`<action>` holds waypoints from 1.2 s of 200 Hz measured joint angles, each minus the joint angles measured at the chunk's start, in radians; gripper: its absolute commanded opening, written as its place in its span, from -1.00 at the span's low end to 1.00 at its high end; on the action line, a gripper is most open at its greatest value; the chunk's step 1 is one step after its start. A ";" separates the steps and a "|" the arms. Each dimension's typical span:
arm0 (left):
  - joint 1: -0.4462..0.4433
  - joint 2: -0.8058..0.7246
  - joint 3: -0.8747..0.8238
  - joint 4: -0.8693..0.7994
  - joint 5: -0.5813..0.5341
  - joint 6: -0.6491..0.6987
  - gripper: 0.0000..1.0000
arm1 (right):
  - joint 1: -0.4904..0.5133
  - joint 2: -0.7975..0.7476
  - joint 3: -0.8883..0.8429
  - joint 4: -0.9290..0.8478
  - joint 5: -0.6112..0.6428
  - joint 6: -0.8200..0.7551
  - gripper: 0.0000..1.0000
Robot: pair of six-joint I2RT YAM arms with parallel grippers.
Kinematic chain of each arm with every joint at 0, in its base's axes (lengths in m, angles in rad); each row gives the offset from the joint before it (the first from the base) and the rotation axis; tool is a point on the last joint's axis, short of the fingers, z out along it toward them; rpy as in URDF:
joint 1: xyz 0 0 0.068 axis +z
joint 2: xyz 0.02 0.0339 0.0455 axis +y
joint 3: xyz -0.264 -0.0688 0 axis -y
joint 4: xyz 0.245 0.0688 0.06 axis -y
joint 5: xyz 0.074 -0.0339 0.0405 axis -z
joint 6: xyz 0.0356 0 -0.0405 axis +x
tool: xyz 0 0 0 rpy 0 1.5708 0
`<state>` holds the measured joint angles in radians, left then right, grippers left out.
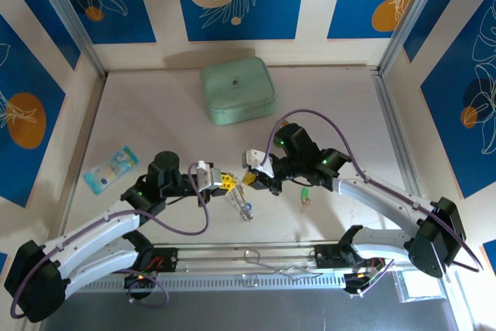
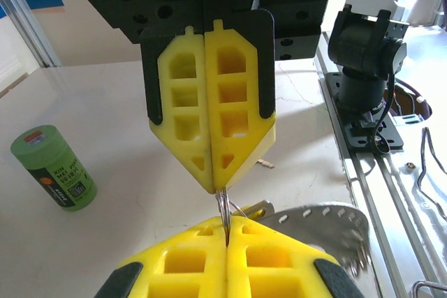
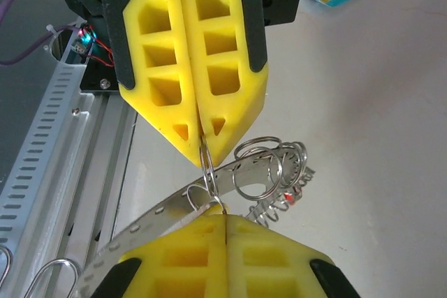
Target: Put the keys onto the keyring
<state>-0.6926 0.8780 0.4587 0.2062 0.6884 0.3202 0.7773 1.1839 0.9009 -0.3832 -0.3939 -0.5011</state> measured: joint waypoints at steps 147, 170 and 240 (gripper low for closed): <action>0.000 0.000 0.000 0.041 0.018 -0.008 -1.00 | -0.019 -0.023 -0.018 0.024 -0.060 0.013 -0.54; 0.000 0.000 0.000 0.041 0.018 -0.008 -1.00 | -0.019 -0.021 -0.018 0.026 -0.061 0.016 -0.63; 0.000 0.001 0.000 0.041 0.018 -0.008 -1.00 | -0.019 -0.015 -0.018 0.027 -0.064 0.023 -0.91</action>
<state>-0.6926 0.8791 0.4587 0.2470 0.7067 0.3122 0.7578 1.1690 0.8833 -0.3557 -0.4576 -0.4778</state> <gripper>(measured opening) 0.056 0.064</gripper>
